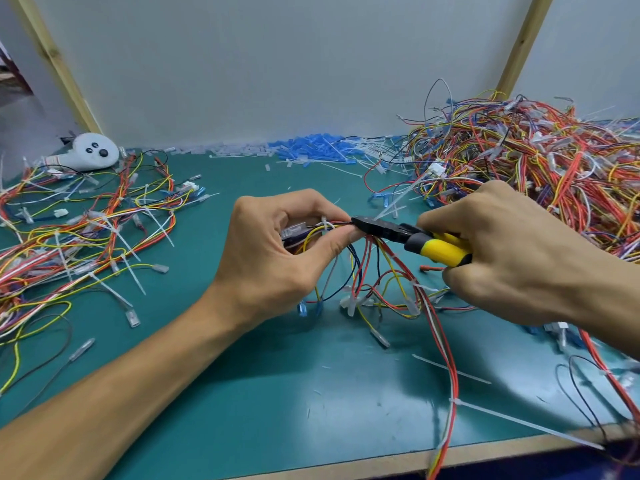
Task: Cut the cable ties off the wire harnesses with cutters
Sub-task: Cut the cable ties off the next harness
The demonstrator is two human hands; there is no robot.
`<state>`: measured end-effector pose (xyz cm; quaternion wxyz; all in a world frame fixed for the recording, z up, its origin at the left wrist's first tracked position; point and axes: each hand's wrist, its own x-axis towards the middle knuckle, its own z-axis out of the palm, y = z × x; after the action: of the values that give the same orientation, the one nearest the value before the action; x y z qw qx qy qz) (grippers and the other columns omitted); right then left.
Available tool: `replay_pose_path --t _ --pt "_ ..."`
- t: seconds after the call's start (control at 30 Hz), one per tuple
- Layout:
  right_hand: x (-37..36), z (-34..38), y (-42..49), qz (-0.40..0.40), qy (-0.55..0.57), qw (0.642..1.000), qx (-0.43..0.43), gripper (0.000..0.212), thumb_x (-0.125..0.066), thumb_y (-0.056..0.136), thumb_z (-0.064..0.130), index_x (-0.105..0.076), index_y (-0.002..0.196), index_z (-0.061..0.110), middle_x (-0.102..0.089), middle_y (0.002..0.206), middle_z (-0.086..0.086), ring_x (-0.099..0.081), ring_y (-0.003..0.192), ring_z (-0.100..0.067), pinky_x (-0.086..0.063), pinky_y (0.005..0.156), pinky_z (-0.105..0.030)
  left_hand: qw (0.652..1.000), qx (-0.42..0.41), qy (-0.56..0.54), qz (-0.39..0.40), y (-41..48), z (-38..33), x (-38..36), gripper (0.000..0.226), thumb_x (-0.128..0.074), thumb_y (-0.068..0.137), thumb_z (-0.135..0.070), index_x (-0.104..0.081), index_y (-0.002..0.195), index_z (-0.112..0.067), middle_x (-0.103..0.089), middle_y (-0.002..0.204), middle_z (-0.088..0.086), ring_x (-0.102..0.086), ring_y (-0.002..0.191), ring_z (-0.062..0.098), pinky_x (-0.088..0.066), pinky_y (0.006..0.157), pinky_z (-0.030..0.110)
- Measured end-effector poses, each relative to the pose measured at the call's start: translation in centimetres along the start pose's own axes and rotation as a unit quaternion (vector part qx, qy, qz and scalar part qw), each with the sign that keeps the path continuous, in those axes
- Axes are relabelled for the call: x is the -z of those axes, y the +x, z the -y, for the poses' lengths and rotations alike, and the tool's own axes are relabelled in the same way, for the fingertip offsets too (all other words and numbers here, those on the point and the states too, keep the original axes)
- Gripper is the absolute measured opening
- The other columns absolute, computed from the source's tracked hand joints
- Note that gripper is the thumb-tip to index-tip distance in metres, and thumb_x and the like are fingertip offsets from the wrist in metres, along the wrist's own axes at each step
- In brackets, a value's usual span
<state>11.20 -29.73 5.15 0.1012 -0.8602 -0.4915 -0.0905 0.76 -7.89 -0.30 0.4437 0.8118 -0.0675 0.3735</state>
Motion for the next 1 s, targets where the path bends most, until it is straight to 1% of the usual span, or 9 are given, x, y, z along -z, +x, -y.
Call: replay_pose_path --t 0.1,0.2,0.37,0.43,0.5,0.57,0.67,0.8,1.0 --pt "-0.2 0.0 0.1 -0.013 0.025 1.000 -0.001 0.018 -0.054 0.058 0.019 -0.037 0.059 0.014 -0.033 0.055 -0.019 -0.028 0.057 -0.037 -0.034 0.047 -0.049 1.000 0.003 -0.005 -0.001 0.1 -0.1 0.0 0.010 -0.083 0.086 -0.018 -0.079 0.085 -0.009 -0.073 0.068 0.002 -0.061 0.054 0.019 -0.047 0.049 0.031" --pt "-0.4 -0.1 0.5 -0.051 0.066 0.996 -0.021 0.010 -0.055 0.059 0.019 -0.051 0.064 0.011 -0.041 0.054 -0.016 -0.033 0.055 -0.036 -0.037 0.045 -0.048 1.000 0.008 0.001 -0.006 0.3 0.0 0.1 0.010 -0.084 0.085 -0.017 -0.078 0.083 -0.009 -0.074 0.070 0.002 -0.065 0.058 0.022 -0.052 0.054 0.033" --pt "-0.7 -0.6 1.0 -0.077 0.091 0.992 -0.041 0.038 -0.058 0.058 0.025 -0.065 0.094 0.014 -0.064 0.077 -0.008 -0.057 0.073 -0.034 -0.050 0.064 -0.049 1.000 0.014 0.001 -0.012 0.5 0.3 0.3 0.010 -0.085 0.084 -0.016 -0.077 0.082 -0.010 -0.074 0.070 0.000 -0.066 0.058 0.011 -0.052 0.056 0.025" --pt "-0.9 -0.8 1.1 -0.067 0.113 0.990 -0.056 0.030 -0.059 0.057 0.023 -0.067 0.084 0.011 -0.059 0.064 -0.007 -0.053 0.059 -0.026 -0.048 0.053 -0.044 1.000 0.015 -0.001 -0.013 0.7 0.4 0.3 0.009 -0.085 0.084 -0.016 -0.077 0.082 -0.013 -0.073 0.069 -0.002 -0.064 0.058 0.006 -0.050 0.056 0.022" --pt "-0.9 -0.6 1.0 -0.059 0.189 0.977 -0.080 0.021 -0.060 0.054 0.021 -0.067 0.071 0.011 -0.055 0.052 -0.008 -0.046 0.046 -0.020 -0.040 0.044 -0.041 1.000 0.017 -0.006 -0.019 0.8 0.8 0.4 0.009 -0.084 0.085 -0.018 -0.077 0.082 -0.014 -0.072 0.068 0.002 -0.064 0.057 0.020 -0.049 0.053 0.034" --pt "-0.8 -0.5 0.8 -0.078 0.183 0.978 -0.069 0.022 -0.060 0.056 0.021 -0.067 0.076 0.015 -0.058 0.056 -0.005 -0.052 0.051 -0.023 -0.043 0.047 -0.042 0.999 0.016 -0.011 -0.029 0.9 1.1 0.5 0.009 -0.083 0.085 -0.020 -0.077 0.082 -0.015 -0.071 0.067 0.006 -0.061 0.058 0.032 -0.045 0.052 0.042" --pt "-0.8 -0.5 0.9 -0.073 0.107 0.991 -0.044 0.021 -0.060 0.059 0.024 -0.063 0.078 0.015 -0.058 0.062 -0.005 -0.052 0.061 -0.030 -0.046 0.055 -0.047 0.999 0.017 -0.010 -0.044 1.0 1.4 0.6 0.008 -0.082 0.086 -0.020 -0.076 0.082 -0.019 -0.068 0.065 0.003 -0.056 0.056 0.030 -0.040 0.049 0.037" --pt "-0.9 -0.5 0.9 -0.080 0.160 0.982 -0.057 0.022 -0.060 0.058 0.023 -0.068 0.078 0.018 -0.061 0.059 -0.004 -0.057 0.056 -0.023 -0.047 0.055 -0.045 0.998 0.016 -0.014 -0.055 1.1 1.9 0.6 0.010 -0.082 0.087 -0.020 -0.074 0.082 -0.018 -0.066 0.065 0.007 -0.053 0.056 0.034 -0.038 0.050 0.042" --pt "-0.8 -0.6 0.9 -0.079 0.200 0.974 -0.065 0.020 -0.062 0.058 0.023 -0.067 0.077 0.018 -0.062 0.060 -0.007 -0.059 0.055 -0.027 -0.050 0.052 -0.046 0.997 0.006 -0.005 -0.076 1.3 1.9 0.6 0.012 -0.080 0.089 -0.022 -0.072 0.082 -0.016 -0.066 0.066 0.002 -0.050 0.054 0.028 -0.036 0.049 0.036"
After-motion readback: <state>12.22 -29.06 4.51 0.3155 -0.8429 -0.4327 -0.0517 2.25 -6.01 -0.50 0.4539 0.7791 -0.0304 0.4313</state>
